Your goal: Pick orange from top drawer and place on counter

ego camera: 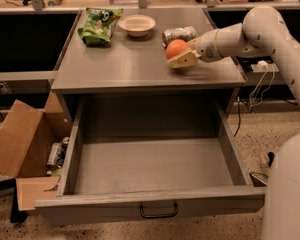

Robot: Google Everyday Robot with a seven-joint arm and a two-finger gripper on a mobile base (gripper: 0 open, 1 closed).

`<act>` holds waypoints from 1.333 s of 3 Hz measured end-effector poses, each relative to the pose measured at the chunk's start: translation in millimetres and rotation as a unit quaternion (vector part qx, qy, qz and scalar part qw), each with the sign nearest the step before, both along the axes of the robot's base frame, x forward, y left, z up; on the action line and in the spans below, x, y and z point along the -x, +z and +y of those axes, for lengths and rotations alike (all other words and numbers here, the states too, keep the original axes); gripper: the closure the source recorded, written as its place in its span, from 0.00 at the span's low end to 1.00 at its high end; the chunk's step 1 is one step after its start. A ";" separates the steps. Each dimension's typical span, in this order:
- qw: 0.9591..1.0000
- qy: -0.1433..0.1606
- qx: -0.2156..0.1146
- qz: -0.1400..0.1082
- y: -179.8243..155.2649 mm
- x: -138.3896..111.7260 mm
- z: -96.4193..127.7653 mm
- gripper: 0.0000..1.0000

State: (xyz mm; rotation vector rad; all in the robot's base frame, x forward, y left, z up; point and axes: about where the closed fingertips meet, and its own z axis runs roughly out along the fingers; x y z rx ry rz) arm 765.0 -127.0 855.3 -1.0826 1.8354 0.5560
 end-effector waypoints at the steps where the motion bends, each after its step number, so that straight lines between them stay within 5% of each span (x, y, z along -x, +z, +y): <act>1: 1.000 0.000 -0.014 0.002 -0.7 -3.6 4.4 1.00; 2: 1.000 0.000 -0.018 0.005 -2.3 -4.2 5.8 1.00; 3: 1.000 0.002 -0.024 0.013 -5.6 -5.7 8.7 0.87; 4: 0.999 0.005 -0.032 0.020 -9.3 -7.8 13.1 0.64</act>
Offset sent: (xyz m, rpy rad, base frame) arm 0.0058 0.0027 -0.0030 0.0564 0.0234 -0.0090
